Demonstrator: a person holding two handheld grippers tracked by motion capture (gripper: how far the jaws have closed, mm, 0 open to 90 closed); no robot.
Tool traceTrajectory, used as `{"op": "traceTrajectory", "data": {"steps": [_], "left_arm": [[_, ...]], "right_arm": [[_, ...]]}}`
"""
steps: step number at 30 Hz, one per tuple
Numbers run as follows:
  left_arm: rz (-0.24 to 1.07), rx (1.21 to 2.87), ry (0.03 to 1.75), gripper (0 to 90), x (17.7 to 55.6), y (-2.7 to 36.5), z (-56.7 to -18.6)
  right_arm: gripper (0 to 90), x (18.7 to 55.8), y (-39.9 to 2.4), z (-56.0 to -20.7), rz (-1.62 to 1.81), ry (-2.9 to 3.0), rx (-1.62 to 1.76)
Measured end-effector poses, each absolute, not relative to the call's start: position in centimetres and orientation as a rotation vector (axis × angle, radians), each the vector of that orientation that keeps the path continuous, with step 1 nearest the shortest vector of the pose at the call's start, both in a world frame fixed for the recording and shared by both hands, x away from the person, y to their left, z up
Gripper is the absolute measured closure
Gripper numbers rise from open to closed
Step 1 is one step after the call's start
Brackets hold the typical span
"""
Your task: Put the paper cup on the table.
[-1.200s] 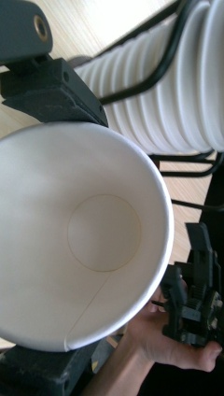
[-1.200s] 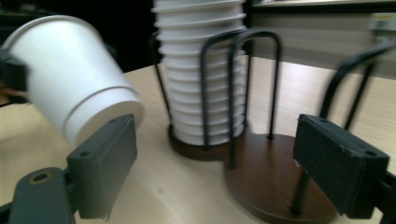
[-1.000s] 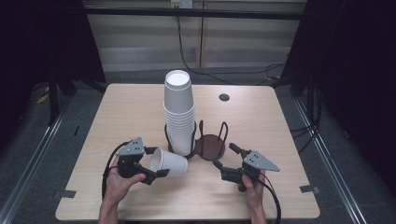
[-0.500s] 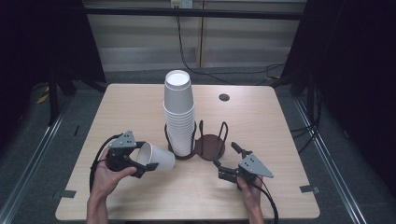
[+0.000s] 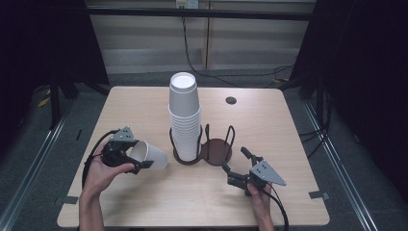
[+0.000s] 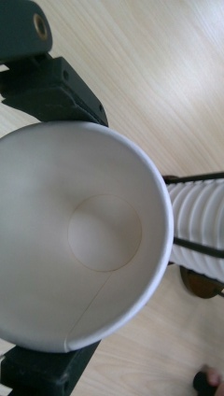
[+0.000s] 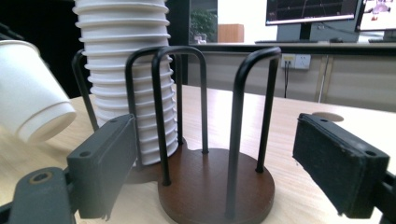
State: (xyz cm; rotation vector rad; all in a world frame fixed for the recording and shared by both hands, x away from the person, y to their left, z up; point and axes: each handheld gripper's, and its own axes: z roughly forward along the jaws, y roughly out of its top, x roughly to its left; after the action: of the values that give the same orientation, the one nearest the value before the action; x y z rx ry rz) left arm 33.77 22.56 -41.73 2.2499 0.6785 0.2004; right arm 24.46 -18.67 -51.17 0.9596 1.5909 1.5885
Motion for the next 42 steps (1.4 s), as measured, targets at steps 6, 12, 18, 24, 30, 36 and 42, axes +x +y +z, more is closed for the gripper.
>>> {"op": "traceTrajectory", "data": {"steps": [6,12,18,24,30,36,42], "left_arm": [[0.229,2.244,0.742,9.4,34.9,23.1,-41.2],[0.263,2.295,0.782,9.1,36.5,23.0,-40.8],[0.251,2.355,0.803,8.8,37.5,22.9,-40.6],[0.244,2.406,0.818,8.4,38.5,22.5,-40.8],[0.238,2.489,0.837,7.7,39.1,22.2,-41.2],[0.265,2.531,0.848,6.3,39.5,21.2,-41.8],[0.301,2.560,0.844,5.1,39.7,20.5,-41.8]], "right_arm": [[14.5,24.5,-18.7,-51.2,1.593,1.593,0.960],[15.4,24.4,-18.7,-51.2,1.584,1.591,0.949],[13.3,24.3,-18.7,-51.2,1.586,1.575,0.952],[12.8,24.3,-18.7,-51.2,1.583,1.570,0.958],[13.4,24.3,-18.7,-51.2,1.580,1.569,0.960],[13.3,24.3,-18.7,-51.2,1.579,1.569,0.959],[13.3,24.3,-18.7,-51.2,1.579,1.569,0.958]]}}
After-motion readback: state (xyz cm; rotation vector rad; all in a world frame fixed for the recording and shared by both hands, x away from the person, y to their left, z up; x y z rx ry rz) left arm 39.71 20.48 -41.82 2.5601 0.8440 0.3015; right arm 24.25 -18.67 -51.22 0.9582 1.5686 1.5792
